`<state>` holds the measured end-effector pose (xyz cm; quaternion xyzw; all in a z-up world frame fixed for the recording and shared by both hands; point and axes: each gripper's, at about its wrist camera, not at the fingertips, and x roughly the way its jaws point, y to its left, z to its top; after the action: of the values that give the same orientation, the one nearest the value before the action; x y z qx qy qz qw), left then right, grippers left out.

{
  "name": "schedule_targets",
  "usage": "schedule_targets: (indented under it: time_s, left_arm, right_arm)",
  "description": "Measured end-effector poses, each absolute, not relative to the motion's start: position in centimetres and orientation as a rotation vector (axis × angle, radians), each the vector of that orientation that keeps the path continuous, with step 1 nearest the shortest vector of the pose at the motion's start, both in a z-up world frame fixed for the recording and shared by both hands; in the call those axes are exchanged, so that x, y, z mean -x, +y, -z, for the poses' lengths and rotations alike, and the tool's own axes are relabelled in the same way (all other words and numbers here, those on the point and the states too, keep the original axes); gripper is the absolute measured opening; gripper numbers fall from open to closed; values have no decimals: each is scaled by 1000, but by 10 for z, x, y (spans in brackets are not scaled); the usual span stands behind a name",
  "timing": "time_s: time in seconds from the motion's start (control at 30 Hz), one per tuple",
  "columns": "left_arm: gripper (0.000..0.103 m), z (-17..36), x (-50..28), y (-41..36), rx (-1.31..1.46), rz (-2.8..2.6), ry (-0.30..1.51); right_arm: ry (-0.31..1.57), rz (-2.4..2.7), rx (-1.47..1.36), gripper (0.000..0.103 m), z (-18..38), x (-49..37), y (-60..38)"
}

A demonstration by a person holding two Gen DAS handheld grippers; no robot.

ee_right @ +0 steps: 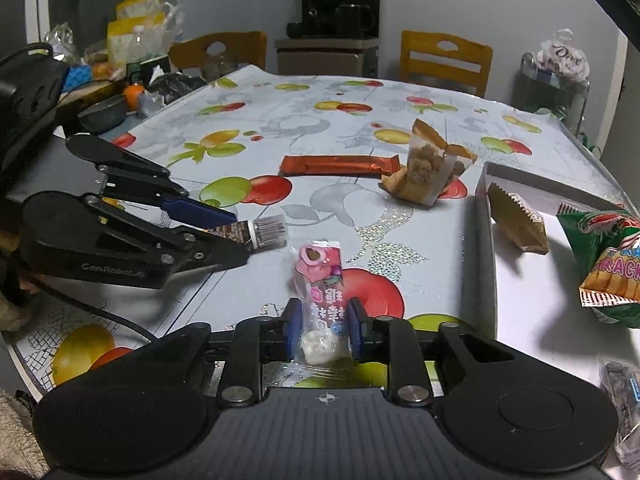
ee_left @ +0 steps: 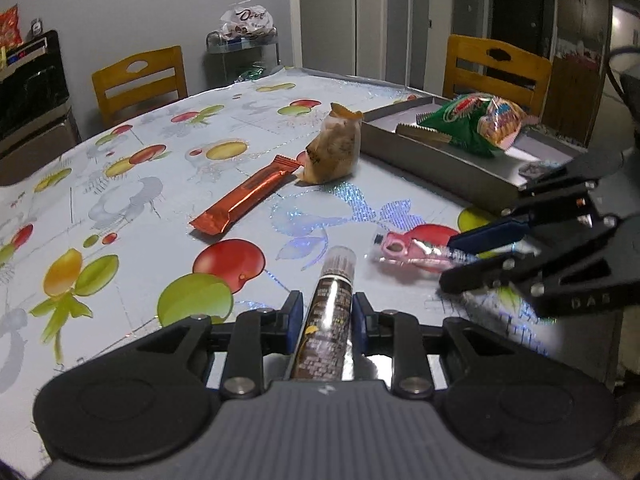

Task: Organize snacks
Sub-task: 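Lift both tubes and carry them toward the grey tray with both tools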

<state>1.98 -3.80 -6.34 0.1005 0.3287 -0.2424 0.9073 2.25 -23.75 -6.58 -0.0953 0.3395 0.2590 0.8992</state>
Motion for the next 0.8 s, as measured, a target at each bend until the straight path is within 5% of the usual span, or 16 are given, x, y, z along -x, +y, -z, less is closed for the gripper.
schedule_targets:
  time_s: [0.4,0.8]
  left_arm:
    - [31,66,-28,-34,-133,503,678]
    - [20,65,-22,-40,-182,507,659]
  right_arm:
    - [667,-536,214,39,69,-18,-234]
    - [636,-531,215,18,69,-14,-235]
